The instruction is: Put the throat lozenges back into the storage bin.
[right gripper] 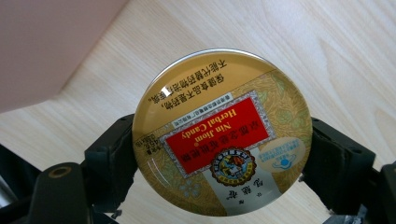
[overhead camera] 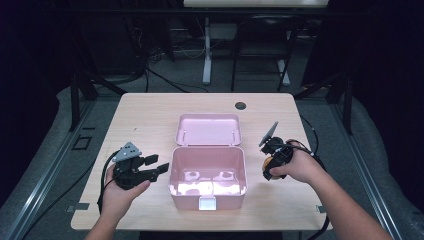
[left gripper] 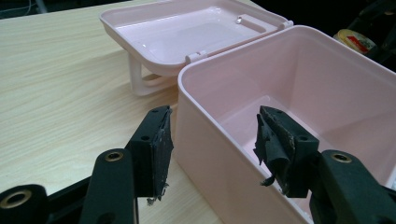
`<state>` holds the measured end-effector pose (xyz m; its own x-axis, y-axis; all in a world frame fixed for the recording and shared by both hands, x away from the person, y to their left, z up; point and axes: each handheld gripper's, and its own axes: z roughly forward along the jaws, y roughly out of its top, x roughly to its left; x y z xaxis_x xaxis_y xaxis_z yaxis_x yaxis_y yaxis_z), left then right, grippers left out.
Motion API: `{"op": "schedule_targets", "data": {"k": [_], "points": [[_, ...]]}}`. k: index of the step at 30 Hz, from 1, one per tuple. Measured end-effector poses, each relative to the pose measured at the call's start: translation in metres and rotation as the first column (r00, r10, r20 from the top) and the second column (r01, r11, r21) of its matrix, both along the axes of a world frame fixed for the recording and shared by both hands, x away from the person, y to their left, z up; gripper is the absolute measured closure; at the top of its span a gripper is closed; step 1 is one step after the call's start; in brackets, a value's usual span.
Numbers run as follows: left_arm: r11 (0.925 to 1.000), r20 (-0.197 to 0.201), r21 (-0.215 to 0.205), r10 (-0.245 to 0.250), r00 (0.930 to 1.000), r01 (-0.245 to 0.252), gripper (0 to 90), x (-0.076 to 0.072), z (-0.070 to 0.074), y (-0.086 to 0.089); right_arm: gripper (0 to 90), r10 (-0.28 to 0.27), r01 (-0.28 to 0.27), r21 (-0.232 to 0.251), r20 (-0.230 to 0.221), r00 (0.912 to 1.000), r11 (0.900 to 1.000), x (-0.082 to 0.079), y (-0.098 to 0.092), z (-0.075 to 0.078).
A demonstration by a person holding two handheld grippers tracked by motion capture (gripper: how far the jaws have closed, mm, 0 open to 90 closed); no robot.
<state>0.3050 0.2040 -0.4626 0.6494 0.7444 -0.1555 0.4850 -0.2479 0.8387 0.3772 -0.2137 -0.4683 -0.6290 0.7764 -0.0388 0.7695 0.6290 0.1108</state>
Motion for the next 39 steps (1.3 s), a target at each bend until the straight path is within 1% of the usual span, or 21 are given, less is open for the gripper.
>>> {"op": "schedule_targets", "data": {"k": [3,8,12,13,14,17,19,20,22,23,26,29,31,33,34,37,38,39], "points": [[1.0000,-0.004,0.002,-0.002,1.0000,0.002,45.2,0.000,0.000,0.000,19.6,0.014,-0.014,-0.001,0.008,0.9999,1.000,0.000,0.004,0.005],[1.0000,-0.001,0.001,-0.002,1.0000,0.002,45.2,0.000,0.000,0.000,19.6,0.025,-0.025,-0.007,0.005,0.9997,1.000,0.001,0.010,0.014],[1.0000,-0.002,0.003,-0.002,1.0000,0.002,45.2,0.000,0.000,0.000,19.6,0.037,-0.037,0.005,0.011,0.9992,0.999,0.002,0.012,0.021],[1.0000,-0.005,0.006,-0.002,1.0000,0.002,45.2,0.000,0.000,0.000,19.6,0.032,-0.032,0.005,0.004,0.9995,0.999,0.002,0.013,0.023],[1.0000,-0.006,0.007,-0.004,1.0000,0.004,45.2,0.000,0.000,0.000,19.6,0.039,-0.039,0.005,0.003,0.9993,0.999,0.003,0.013,0.025],[1.0000,-0.001,0.002,-0.001,1.0000,0.001,45.3,0.000,-0.001,-0.001,19.6,0.046,-0.046,-0.003,0.007,0.9989,0.999,0.003,0.015,0.031],[1.0000,-0.001,0.001,-0.001,1.0000,0.001,45.3,0.000,-0.001,-0.001,19.6,0.053,-0.053,0.005,0.012,0.9986,0.999,0.004,0.016,0.035],[1.0000,-0.001,0.001,-0.001,1.0000,0.001,45.3,0.000,-0.001,0.000,19.6,0.061,-0.061,0.001,0.010,0.9981,0.998,0.004,0.017,0.038],[1.0000,-0.001,0.001,-0.001,1.0000,0.001,45.3,0.000,-0.001,0.000,19.6,0.063,-0.063,0.003,0.010,0.9980,0.998,0.004,0.018,0.040],[1.0000,0.000,0.001,-0.001,1.0000,0.001,45.3,0.000,-0.001,0.000,19.6,0.078,-0.078,0.003,0.014,0.9969,0.997,0.003,0.021,0.043],[1.0000,0.001,0.004,-0.002,1.0000,0.002,45.3,0.000,-0.001,0.000,19.6,0.108,-0.108,-0.001,0.016,0.9940,0.994,0.003,0.024,0.047],[1.0000,0.000,0.002,-0.001,1.0000,0.001,45.3,0.000,-0.001,0.000,19.6,0.123,-0.123,-0.005,0.009,0.9924,0.992,0.002,0.028,0.051],[1.0000,0.002,0.004,-0.001,1.0000,0.001,45.3,0.000,-0.001,0.000,19.6,0.146,-0.146,-0.004,0.013,0.9892,0.989,0.002,0.030,0.053],[1.0000,0.003,0.004,-0.002,1.0000,0.002,45.3,0.000,0.000,0.000,19.6,0.164,-0.164,-0.004,0.005,0.9864,0.986,0.001,0.032,0.056],[1.0000,0.002,0.001,-0.003,1.0000,0.003,45.3,0.000,-0.001,0.000,19.6,0.192,-0.192,-0.006,0.009,0.9814,0.981,0.001,0.034,0.057],[1.0000,0.001,-0.001,-0.001,1.0000,0.001,45.3,0.000,-0.001,0.000,19.6,0.240,-0.240,-0.005,0.007,0.9707,0.971,0.000,0.037,0.060],[1.0000,0.001,-0.001,-0.002,1.0000,0.002,45.3,0.000,-0.001,0.000,19.6,0.264,-0.263,-0.007,0.008,0.9646,0.965,-0.001,0.038,0.062],[1.0000,0.001,-0.001,-0.001,1.0000,0.001,45.3,0.000,-0.001,0.000,19.6,0.276,-0.276,-0.007,0.009,0.9612,0.961,-0.001,0.039,0.063]]}}
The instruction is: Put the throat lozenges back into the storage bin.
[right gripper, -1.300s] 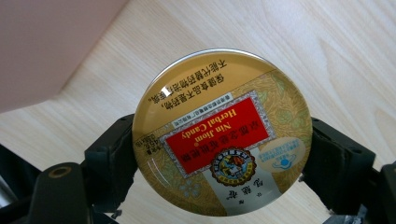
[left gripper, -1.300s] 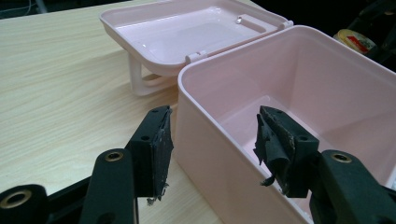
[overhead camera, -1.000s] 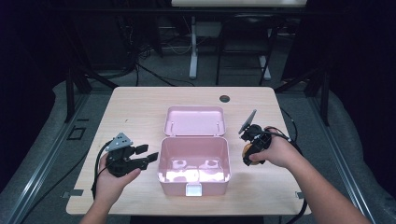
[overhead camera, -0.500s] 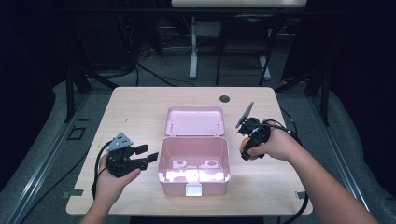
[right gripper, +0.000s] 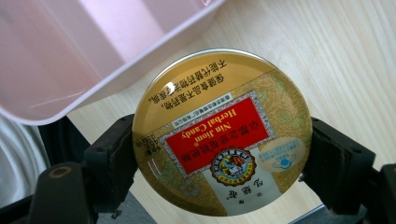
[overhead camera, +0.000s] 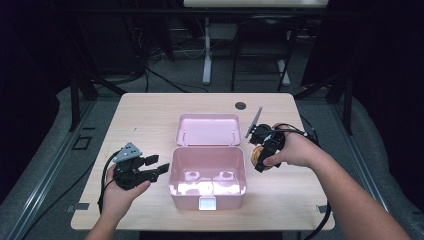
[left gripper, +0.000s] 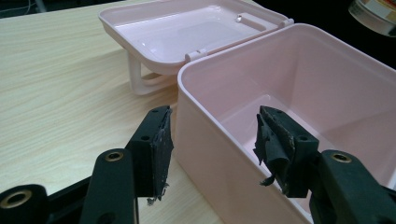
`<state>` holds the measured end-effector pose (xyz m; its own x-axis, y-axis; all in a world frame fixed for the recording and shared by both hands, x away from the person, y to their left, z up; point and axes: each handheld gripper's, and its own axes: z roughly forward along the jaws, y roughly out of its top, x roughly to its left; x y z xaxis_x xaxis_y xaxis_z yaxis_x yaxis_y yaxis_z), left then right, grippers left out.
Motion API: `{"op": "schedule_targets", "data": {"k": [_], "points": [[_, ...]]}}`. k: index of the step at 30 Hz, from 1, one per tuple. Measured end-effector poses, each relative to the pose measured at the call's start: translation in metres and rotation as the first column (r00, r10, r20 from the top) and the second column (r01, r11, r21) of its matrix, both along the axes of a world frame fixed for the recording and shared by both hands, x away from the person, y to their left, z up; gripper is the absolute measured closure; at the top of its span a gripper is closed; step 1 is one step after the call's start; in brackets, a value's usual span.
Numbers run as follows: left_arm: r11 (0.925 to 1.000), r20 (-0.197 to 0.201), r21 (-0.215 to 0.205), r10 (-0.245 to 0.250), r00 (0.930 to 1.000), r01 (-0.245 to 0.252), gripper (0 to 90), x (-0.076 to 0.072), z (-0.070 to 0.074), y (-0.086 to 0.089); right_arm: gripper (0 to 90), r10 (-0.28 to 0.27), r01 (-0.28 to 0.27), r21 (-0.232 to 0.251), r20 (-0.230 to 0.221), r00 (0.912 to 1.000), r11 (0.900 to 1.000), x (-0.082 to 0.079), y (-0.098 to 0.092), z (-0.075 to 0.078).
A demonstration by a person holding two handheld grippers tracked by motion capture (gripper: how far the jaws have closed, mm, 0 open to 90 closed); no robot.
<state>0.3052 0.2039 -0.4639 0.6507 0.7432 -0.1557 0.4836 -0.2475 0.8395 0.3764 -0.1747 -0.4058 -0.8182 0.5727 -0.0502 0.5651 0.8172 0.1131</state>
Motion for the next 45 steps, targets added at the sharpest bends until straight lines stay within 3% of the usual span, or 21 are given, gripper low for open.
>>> {"op": "schedule_targets", "data": {"k": [4,8,17,27,45], "points": [[1.0000,0.001,0.000,0.001,1.0000,-0.001,45.3,0.000,0.000,0.000,19.6,0.081,-0.081,-0.011,0.017,0.9966,0.997,-0.002,0.004,0.004],[1.0000,0.000,-0.001,0.000,1.0000,0.000,45.3,0.000,0.000,0.000,19.7,0.128,-0.128,-0.021,0.020,0.9915,0.992,-0.002,0.007,0.007],[1.0000,-0.006,0.003,-0.005,1.0000,0.005,45.9,0.000,-0.001,-0.001,19.6,0.281,-0.280,-0.035,0.016,0.9597,0.959,-0.005,0.017,0.009],[1.0000,-0.003,0.000,-0.008,1.0000,0.008,46.6,0.000,0.000,-0.001,19.6,0.345,-0.345,-0.043,-0.016,0.9386,0.938,-0.005,0.034,0.005],[0.9999,-0.007,0.003,-0.010,0.9999,0.010,47.3,0.000,-0.001,-0.001,19.6,0.391,-0.391,-0.024,-0.024,0.9202,0.920,-0.009,0.066,-0.001]]}}
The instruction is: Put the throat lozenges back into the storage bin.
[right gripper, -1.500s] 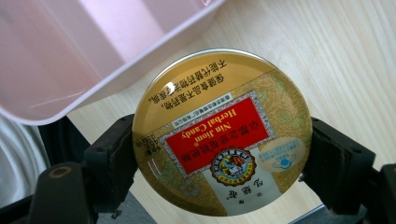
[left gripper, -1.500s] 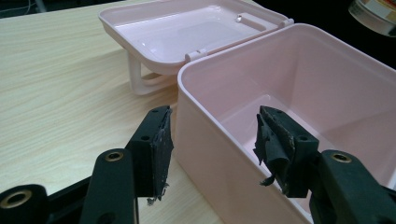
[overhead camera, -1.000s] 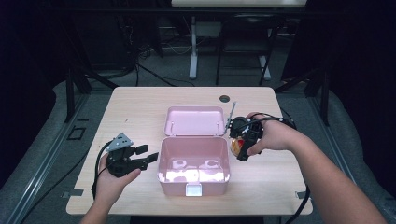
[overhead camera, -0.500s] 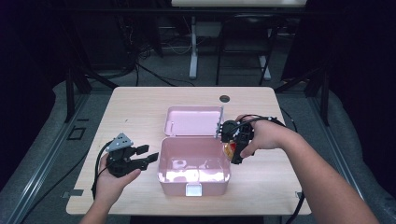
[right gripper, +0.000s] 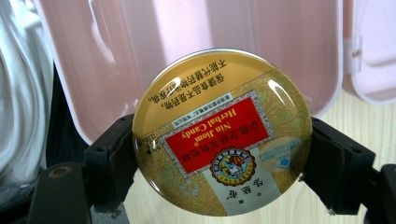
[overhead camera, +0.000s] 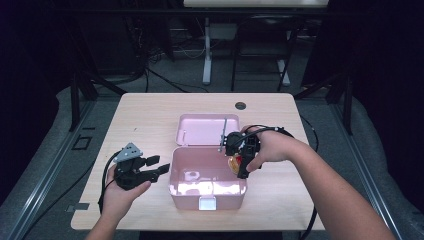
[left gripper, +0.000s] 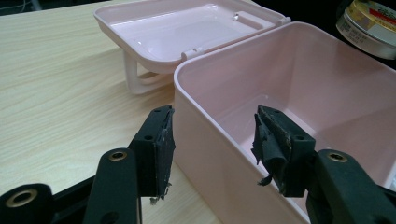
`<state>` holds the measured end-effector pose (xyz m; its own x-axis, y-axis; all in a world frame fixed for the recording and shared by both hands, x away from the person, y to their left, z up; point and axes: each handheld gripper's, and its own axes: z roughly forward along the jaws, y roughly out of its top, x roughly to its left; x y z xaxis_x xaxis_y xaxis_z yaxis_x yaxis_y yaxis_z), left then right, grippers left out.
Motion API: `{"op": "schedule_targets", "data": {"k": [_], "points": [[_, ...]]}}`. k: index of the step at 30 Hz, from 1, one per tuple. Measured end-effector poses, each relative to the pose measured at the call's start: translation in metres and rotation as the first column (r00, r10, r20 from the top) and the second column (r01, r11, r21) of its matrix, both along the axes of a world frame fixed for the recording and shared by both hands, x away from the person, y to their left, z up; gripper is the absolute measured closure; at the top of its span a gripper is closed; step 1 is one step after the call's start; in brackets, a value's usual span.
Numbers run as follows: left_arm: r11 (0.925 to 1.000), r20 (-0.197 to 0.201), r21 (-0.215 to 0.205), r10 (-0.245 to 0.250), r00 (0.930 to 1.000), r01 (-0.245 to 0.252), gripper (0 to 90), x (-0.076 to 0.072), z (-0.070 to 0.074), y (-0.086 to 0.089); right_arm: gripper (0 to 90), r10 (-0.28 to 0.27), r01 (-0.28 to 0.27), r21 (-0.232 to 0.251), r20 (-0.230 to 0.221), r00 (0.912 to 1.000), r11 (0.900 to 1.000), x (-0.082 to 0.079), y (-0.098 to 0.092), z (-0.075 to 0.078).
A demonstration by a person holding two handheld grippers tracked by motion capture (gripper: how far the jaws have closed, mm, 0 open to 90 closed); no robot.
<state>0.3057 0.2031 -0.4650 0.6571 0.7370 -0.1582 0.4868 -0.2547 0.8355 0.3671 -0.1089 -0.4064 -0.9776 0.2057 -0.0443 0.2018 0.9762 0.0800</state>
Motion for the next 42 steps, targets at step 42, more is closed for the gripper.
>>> {"op": "schedule_targets", "data": {"k": [42], "points": [[1.0000,-0.009,-0.007,0.004,1.0000,-0.004,48.0,0.002,-0.002,0.001,19.7,0.031,-0.032,-0.041,-0.036,0.9989,0.999,-0.001,0.027,-0.036]]}}
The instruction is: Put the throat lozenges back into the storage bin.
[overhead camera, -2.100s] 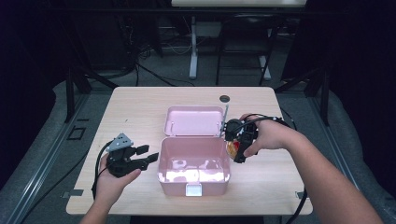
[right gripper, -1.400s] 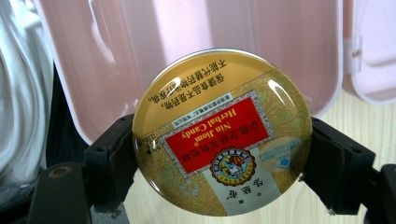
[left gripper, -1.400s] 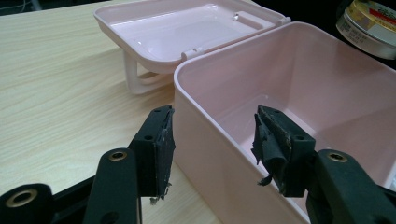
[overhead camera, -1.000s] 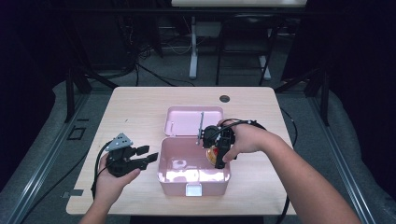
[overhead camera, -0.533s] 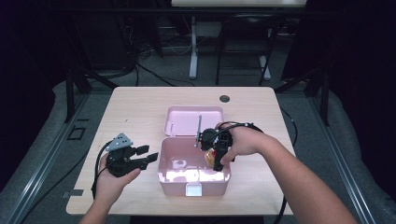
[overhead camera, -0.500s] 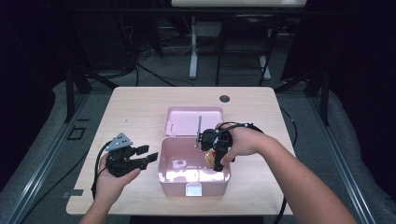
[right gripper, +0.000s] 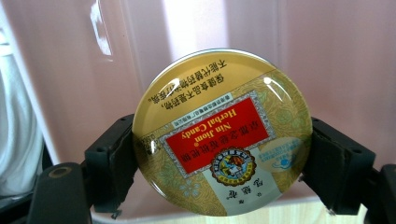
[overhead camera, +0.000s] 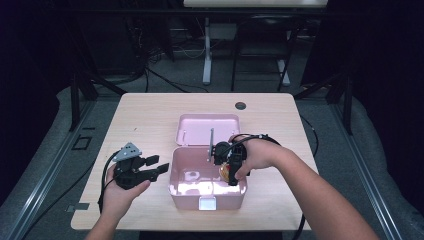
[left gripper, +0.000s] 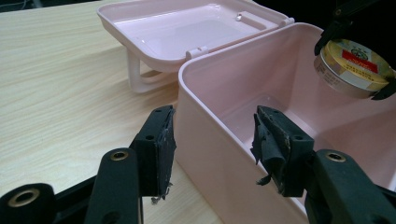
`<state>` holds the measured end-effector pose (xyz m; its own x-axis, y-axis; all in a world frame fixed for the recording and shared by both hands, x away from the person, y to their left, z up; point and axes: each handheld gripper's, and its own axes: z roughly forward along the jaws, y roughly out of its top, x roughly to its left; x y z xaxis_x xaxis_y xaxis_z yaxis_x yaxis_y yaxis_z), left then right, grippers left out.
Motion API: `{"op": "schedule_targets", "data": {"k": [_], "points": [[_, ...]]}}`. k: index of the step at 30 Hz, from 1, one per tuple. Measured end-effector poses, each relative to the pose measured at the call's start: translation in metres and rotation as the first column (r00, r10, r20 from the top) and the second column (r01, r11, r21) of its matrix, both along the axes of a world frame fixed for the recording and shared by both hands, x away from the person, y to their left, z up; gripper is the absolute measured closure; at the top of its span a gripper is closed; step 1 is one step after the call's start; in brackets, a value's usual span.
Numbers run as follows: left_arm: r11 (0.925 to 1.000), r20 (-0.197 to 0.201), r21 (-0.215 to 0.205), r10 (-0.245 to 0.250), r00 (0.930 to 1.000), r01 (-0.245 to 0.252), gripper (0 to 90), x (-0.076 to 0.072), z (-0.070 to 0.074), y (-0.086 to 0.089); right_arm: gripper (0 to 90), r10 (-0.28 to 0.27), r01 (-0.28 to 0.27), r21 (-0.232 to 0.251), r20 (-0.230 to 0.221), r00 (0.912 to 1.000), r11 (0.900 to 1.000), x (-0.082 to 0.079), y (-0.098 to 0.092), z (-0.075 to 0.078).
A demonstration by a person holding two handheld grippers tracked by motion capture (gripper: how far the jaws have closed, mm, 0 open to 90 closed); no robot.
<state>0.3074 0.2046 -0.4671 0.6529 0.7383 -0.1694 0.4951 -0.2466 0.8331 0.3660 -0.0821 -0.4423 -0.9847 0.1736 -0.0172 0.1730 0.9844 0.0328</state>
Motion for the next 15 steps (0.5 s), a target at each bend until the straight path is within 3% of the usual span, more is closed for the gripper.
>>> {"op": "schedule_targets", "data": {"k": [15], "points": [[1.0000,-0.001,0.000,-0.004,1.0000,0.004,48.0,0.000,0.000,0.000,19.7,0.024,-0.023,-0.054,0.013,0.9996,0.998,0.000,0.006,-0.016]]}}
